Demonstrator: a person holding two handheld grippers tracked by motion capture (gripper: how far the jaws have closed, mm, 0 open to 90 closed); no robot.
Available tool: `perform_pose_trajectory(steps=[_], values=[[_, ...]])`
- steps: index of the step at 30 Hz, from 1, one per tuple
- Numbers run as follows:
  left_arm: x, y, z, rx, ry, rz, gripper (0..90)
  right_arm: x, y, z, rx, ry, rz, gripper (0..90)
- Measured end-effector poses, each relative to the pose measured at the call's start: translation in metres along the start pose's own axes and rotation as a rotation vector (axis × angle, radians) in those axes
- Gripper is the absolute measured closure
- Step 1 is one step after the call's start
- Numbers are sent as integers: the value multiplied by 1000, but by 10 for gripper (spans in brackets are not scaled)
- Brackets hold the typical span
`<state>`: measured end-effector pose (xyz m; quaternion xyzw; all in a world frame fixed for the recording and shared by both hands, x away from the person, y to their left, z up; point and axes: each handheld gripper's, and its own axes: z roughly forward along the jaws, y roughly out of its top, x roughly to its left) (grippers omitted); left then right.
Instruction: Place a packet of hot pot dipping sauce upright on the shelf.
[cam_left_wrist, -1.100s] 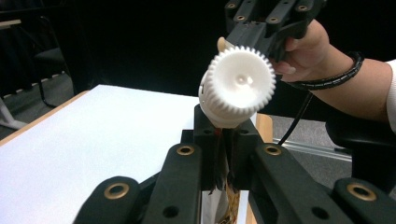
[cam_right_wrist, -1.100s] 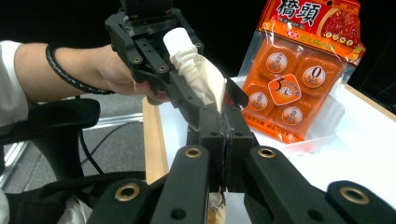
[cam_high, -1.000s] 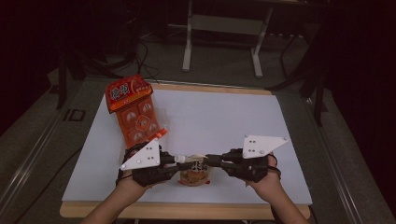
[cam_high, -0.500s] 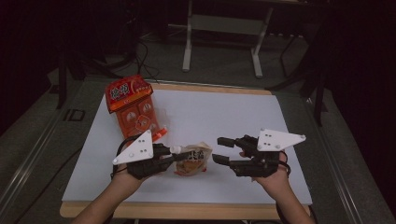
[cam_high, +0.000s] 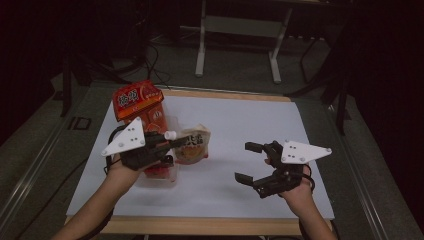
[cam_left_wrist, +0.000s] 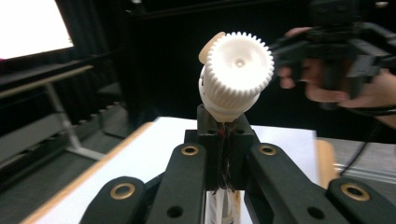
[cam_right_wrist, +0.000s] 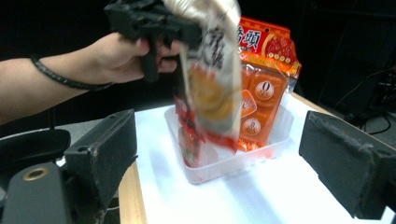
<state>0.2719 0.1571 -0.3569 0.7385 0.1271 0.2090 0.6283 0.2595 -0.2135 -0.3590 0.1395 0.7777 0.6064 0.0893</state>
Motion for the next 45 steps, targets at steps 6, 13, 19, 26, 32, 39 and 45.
perform_pose_trajectory(steps=[6,13,19,26,32,39,45], values=[[21,-5,-9,5,10,17,882,-4,-5,-4,-2,-13,24,113],[43,-18,-21,-14,30,6,882,-5,-12,-3,11,-16,21,113],[54,-12,-28,-36,55,0,881,-7,-15,-2,18,-13,31,114],[69,-5,-29,-25,22,-1,882,-9,-18,0,30,-10,31,131],[77,-19,-28,2,12,5,881,-10,-21,-1,30,-3,41,130],[77,-38,-31,14,-15,5,881,-12,-23,-3,28,-7,53,130],[79,-52,-34,30,-28,-23,881,-12,-25,-3,28,-7,60,130]])
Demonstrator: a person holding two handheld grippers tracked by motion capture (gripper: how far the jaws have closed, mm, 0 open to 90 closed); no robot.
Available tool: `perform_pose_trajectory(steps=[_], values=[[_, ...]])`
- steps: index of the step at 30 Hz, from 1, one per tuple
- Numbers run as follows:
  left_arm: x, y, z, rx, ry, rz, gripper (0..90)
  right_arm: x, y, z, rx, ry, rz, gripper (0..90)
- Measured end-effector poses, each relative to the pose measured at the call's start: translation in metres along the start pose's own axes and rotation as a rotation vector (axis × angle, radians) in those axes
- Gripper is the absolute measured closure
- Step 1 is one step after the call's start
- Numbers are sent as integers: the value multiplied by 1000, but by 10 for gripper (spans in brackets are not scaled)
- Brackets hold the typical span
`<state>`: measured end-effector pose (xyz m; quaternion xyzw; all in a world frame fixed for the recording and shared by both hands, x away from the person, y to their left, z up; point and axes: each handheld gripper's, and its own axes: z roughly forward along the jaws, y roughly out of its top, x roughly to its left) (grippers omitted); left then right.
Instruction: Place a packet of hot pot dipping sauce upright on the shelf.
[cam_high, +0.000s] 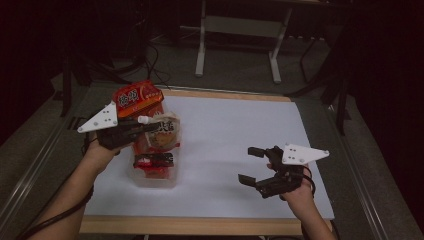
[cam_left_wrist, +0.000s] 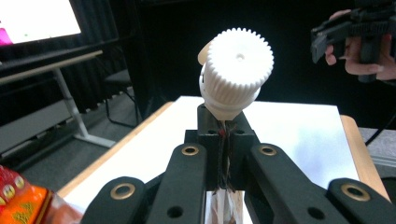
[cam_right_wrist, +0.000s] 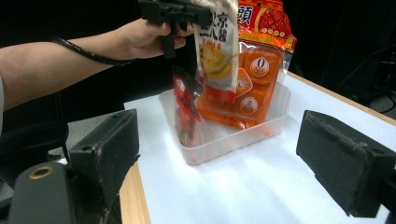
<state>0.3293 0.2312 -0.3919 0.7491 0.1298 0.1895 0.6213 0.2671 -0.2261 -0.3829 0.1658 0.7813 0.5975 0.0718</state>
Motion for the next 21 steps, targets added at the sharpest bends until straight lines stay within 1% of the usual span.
perform_pose_trajectory(steps=[5,6,12,14,15,16,18,21], values=[[-2,-10,2,25,-10,-26,882,-1,-1,0,-2,5,6,130],[-4,-11,2,31,-16,-22,882,-1,-1,0,-2,4,6,130],[-9,-18,1,52,-63,-28,882,-1,-2,-1,-4,5,13,131],[-12,-19,1,60,-76,-23,881,-1,-2,-1,-6,6,14,131],[-13,-19,1,68,-84,-26,881,-1,-1,-1,-7,6,12,131],[-14,-19,1,74,-87,-19,882,-1,-1,-1,-7,6,11,131],[-15,-20,1,91,-92,-20,881,-1,-1,-1,-8,5,13,130],[-18,-22,2,111,-97,-12,881,-1,-1,-1,-11,6,17,131]])
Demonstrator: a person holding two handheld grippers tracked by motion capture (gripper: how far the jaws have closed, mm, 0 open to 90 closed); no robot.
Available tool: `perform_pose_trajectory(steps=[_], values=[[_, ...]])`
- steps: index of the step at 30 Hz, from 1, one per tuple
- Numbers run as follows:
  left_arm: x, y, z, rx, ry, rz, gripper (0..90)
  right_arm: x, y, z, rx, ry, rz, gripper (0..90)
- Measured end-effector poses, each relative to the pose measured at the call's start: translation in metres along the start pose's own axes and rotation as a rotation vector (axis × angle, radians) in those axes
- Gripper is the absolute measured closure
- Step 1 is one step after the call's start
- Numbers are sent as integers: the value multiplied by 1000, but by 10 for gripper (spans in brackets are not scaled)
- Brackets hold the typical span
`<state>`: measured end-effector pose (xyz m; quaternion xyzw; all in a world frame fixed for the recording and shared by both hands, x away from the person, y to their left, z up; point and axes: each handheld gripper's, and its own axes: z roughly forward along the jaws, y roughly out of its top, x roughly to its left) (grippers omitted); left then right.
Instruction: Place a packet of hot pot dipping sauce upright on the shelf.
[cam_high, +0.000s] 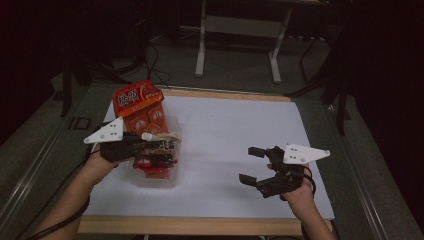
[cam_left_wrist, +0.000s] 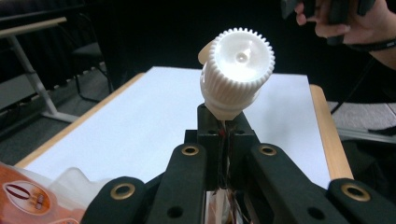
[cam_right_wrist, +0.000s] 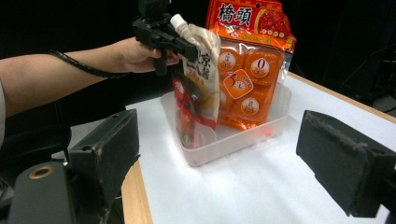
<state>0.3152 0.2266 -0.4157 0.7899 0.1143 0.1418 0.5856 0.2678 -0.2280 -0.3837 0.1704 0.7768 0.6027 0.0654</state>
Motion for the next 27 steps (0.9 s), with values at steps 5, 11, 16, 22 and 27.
perform_pose_trajectory(steps=[5,11,16,22,27], values=[[-1,-3,1,7,-5,-13,881,0,0,0,0,1,0,131],[-4,-3,0,1,-15,-10,881,-1,0,-2,-6,-1,3,131],[-5,-4,-2,0,-21,-11,881,-1,1,-3,-6,0,3,131],[-2,-7,-1,4,-6,-20,881,-1,0,-1,0,2,4,131],[-2,-8,-1,-5,-4,-19,882,-2,-1,-1,3,4,7,131]])
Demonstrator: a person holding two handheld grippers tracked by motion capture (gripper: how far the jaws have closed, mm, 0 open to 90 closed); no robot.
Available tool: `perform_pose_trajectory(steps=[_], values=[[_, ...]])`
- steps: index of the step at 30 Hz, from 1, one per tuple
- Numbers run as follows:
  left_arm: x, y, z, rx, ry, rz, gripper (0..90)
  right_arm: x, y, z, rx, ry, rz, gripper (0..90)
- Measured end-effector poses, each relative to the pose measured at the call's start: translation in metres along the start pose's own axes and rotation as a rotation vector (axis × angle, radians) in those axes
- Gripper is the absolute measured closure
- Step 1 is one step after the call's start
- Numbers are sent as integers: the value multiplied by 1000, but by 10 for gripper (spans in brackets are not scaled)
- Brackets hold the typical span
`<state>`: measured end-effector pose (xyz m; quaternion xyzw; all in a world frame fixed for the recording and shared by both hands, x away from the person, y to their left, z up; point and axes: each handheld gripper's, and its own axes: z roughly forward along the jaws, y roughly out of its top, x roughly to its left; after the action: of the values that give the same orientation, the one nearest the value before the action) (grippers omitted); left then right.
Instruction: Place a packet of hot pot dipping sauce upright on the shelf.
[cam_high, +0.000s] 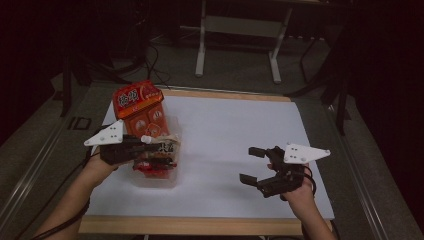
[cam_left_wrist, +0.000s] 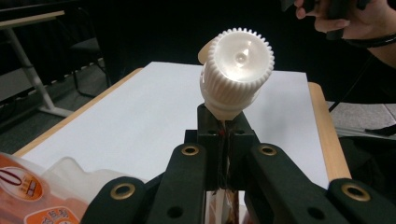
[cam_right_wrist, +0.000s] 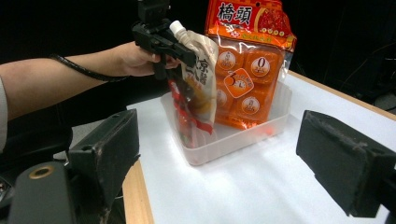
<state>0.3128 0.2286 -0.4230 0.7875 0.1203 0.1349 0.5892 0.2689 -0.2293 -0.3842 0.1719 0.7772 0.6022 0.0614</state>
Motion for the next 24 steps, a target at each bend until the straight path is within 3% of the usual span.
perform_pose_trajectory(steps=[9,19,24], values=[[-5,4,0,24,-2,20,881,0,1,-2,-5,-1,2,131],[1,13,7,87,-4,43,880,0,0,0,-3,5,9,132],[3,16,14,94,-5,53,880,-1,0,-1,-3,7,10,132]])
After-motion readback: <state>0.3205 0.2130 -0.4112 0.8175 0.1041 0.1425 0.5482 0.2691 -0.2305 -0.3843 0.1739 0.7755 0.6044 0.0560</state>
